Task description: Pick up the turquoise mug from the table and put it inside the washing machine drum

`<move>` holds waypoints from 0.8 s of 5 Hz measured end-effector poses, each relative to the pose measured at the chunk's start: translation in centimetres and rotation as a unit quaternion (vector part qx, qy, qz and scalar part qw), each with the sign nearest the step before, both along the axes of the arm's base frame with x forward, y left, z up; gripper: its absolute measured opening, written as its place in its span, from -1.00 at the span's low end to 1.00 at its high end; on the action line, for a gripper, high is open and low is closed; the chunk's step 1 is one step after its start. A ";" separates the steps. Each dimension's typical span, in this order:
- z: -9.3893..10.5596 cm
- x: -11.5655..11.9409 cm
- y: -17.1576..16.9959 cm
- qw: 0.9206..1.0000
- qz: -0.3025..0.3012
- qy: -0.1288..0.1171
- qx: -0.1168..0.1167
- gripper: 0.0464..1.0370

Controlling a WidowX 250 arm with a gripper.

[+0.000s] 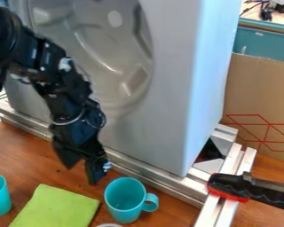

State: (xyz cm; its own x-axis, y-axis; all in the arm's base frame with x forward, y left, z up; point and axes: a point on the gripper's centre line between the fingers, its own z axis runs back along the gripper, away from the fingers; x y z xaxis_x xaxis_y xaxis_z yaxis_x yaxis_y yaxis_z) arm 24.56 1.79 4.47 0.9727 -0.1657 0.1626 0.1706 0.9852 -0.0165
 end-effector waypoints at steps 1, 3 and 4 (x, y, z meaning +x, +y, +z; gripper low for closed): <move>0.4 0.7 -1.5 1.000 -0.007 0.006 0.000 0.93; -1.0 1.2 -2.9 0.997 -0.049 0.043 0.029 0.93; -1.9 1.2 -3.0 0.997 -0.054 0.052 0.028 0.93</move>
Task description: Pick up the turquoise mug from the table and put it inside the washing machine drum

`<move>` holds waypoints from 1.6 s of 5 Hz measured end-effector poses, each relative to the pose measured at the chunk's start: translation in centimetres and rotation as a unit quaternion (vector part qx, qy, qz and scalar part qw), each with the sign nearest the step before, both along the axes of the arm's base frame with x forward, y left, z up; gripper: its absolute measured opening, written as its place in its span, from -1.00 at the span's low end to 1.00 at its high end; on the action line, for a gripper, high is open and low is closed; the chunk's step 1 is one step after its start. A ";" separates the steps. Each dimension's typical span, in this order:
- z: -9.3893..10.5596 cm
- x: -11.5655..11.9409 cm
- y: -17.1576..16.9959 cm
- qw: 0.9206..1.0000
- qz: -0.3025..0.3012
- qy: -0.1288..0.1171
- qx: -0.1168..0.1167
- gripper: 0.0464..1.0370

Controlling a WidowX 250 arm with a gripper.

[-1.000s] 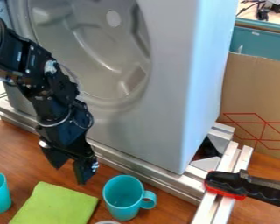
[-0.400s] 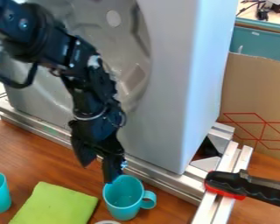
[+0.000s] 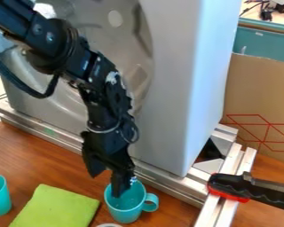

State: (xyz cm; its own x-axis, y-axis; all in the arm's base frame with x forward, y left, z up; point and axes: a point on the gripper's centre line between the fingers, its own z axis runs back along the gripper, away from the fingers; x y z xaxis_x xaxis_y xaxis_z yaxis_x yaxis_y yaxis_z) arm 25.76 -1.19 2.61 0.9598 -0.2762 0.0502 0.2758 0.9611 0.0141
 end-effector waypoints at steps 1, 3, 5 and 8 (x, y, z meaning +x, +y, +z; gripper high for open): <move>-0.6 0.0 0.0 1.000 0.003 0.005 0.000 0.93; -1.8 0.1 0.2 1.000 0.008 0.011 0.005 0.80; -1.8 0.3 0.1 1.000 0.006 0.005 -0.001 -0.32; -0.3 -1.0 0.3 0.999 0.039 -0.009 0.005 -0.93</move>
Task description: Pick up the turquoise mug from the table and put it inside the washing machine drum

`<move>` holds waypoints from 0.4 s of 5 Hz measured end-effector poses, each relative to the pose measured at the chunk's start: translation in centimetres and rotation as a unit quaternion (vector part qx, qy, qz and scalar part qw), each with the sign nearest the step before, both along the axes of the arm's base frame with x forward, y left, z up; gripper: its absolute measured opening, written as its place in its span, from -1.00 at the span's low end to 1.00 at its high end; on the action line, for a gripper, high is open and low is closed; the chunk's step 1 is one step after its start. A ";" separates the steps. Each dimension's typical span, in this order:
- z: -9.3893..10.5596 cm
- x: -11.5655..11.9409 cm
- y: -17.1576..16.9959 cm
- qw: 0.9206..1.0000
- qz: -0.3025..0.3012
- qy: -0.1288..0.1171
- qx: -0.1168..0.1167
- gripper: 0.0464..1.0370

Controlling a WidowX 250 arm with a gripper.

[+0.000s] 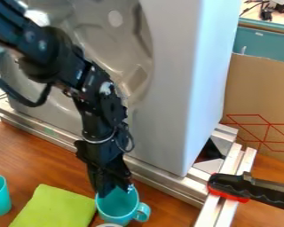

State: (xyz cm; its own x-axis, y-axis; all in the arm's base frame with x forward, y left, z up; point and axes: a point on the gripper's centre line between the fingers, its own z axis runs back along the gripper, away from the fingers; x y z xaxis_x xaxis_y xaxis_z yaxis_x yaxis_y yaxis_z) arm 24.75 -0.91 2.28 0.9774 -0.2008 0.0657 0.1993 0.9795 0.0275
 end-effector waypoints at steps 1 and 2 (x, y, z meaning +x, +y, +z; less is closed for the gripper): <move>3.8 -0.9 1.0 0.997 0.050 -0.049 0.023 -0.93; 8.5 -1.3 2.3 0.979 0.141 -0.141 0.034 -0.93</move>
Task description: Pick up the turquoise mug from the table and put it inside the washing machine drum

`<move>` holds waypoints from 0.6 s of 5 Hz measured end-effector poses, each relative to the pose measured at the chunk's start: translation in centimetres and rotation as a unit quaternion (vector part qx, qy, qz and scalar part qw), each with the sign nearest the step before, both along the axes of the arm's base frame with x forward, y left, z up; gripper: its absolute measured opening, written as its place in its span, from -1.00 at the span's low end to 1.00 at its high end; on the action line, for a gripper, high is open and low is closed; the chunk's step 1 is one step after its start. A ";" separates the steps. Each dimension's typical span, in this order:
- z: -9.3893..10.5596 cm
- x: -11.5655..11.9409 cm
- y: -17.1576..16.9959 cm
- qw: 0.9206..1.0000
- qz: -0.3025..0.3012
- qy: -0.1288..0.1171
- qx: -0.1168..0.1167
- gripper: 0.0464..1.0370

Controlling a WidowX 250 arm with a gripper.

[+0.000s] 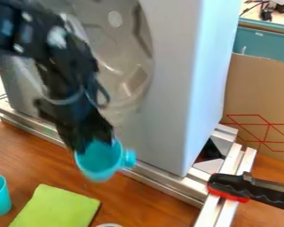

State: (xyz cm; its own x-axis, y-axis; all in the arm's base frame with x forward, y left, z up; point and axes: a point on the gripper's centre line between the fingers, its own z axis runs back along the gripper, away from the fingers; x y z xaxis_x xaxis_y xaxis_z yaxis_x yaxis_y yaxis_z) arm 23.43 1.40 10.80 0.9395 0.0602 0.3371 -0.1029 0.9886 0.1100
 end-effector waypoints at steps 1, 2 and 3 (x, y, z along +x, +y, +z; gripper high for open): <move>4.6 0.9 4.9 0.996 0.070 -0.052 0.020 -0.93; 7.1 2.3 8.5 0.984 0.128 -0.120 0.039 -0.93; 7.6 3.5 11.4 0.970 0.185 -0.155 0.028 -0.93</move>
State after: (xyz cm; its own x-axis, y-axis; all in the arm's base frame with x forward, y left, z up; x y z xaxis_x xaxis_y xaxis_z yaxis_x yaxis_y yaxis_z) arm 26.93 12.82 18.39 0.7107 0.3466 0.6122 -0.4856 0.8714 0.0704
